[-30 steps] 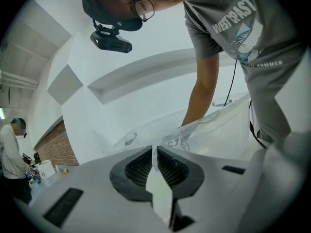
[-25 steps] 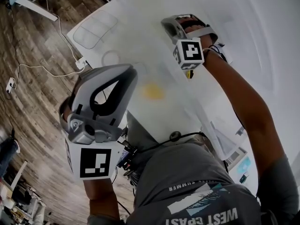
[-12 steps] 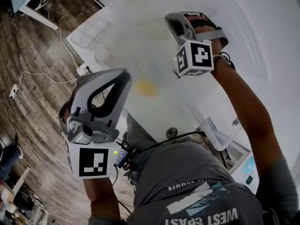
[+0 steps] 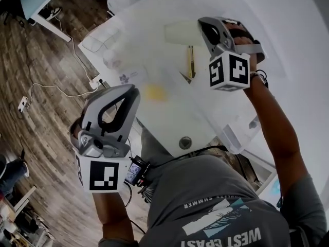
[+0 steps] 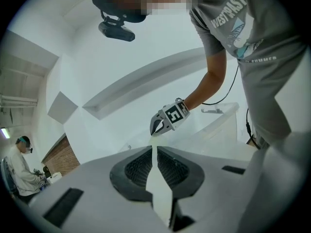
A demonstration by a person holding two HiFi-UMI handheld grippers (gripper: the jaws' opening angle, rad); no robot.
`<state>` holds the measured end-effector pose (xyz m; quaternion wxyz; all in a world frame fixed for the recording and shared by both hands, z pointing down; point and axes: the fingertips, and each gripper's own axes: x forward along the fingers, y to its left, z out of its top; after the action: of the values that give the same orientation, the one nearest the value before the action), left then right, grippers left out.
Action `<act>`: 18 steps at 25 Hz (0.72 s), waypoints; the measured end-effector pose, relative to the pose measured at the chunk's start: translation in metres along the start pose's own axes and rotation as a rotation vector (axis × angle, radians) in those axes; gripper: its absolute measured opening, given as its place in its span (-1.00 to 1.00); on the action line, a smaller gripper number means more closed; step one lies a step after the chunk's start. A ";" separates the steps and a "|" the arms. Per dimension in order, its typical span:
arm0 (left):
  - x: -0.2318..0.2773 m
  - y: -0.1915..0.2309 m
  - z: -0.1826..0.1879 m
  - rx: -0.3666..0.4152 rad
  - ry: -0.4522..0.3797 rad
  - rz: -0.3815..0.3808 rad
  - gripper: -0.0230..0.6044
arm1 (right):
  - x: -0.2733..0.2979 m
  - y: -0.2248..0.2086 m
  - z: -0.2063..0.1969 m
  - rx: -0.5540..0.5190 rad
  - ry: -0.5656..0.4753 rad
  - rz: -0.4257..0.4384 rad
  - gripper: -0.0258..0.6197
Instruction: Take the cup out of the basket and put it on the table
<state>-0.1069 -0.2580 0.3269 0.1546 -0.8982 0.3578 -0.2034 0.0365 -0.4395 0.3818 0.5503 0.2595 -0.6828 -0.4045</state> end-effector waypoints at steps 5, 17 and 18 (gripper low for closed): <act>-0.004 -0.015 0.015 0.010 0.019 0.004 -0.84 | -0.045 -0.010 0.001 0.015 -0.046 -0.043 -0.86; 0.002 -0.053 0.052 -0.050 0.011 -0.001 -0.83 | -0.155 0.000 0.048 -0.051 -0.230 -0.096 -0.86; 0.001 -0.056 0.053 -0.059 0.014 -0.001 -0.76 | -0.163 0.002 0.053 -0.065 -0.242 -0.097 -0.86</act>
<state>-0.0487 -0.2131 0.3045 0.1254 -0.9010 0.3645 -0.1989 0.0283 -0.2938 0.2917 0.4518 0.2233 -0.7174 -0.4810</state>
